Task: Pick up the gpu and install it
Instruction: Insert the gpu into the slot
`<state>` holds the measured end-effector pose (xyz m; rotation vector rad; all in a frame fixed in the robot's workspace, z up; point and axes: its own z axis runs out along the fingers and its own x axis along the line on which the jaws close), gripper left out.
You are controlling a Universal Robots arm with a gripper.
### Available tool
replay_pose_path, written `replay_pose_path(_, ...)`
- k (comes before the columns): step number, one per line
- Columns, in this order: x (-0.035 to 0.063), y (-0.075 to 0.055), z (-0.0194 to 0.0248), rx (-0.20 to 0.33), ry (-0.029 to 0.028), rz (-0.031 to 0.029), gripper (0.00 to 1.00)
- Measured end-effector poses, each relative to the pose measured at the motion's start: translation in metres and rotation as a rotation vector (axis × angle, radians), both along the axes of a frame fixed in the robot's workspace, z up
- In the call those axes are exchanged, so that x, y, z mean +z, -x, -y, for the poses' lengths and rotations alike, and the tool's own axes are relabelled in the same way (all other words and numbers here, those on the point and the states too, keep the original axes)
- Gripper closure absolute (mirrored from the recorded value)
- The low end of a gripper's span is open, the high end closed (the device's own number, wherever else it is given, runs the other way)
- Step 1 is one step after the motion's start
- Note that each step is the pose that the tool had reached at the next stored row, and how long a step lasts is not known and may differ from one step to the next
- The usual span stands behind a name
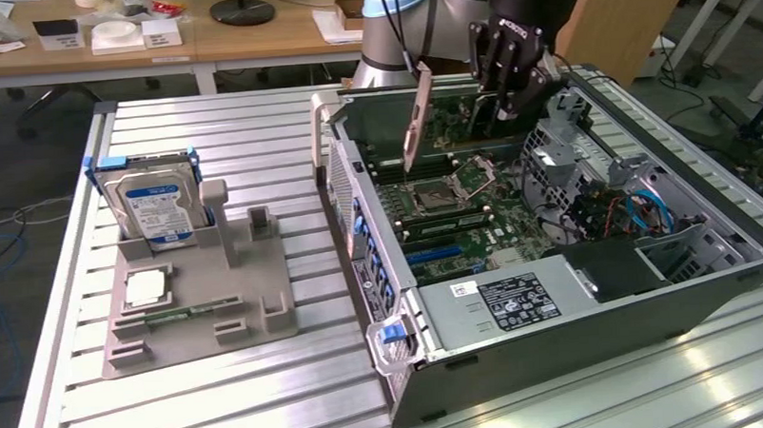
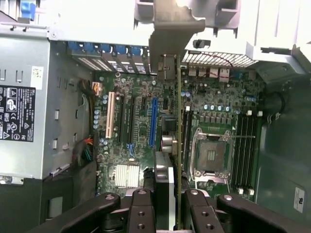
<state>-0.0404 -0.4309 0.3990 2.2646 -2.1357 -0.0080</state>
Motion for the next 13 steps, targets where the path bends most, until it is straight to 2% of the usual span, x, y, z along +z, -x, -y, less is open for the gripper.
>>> replay_pose_path(2, -0.0016, 0.0001, 0.0, -0.006, 0.0, 0.0072, 0.72)
replay_pose_path(3, -0.0023, 0.0, 0.0, -0.01, 0.0001, 0.0088, 0.72)
replay_pose_path(7, -0.0037, 0.0001, 0.0, -0.061, 0.0008, 0.0097, 0.72)
replay_pose_path(9, -0.0052, 0.0007, 0.0001, -0.063, 0.0012, 0.0099, 0.72)
replay_pose_path(11, -0.0072, 0.0021, 0.004, -0.063, 0.0014, 0.0099, 0.72)
replay_pose_path(13, -0.0089, 0.0029, 0.0054, -0.063, 0.0016, 0.01, 0.72)
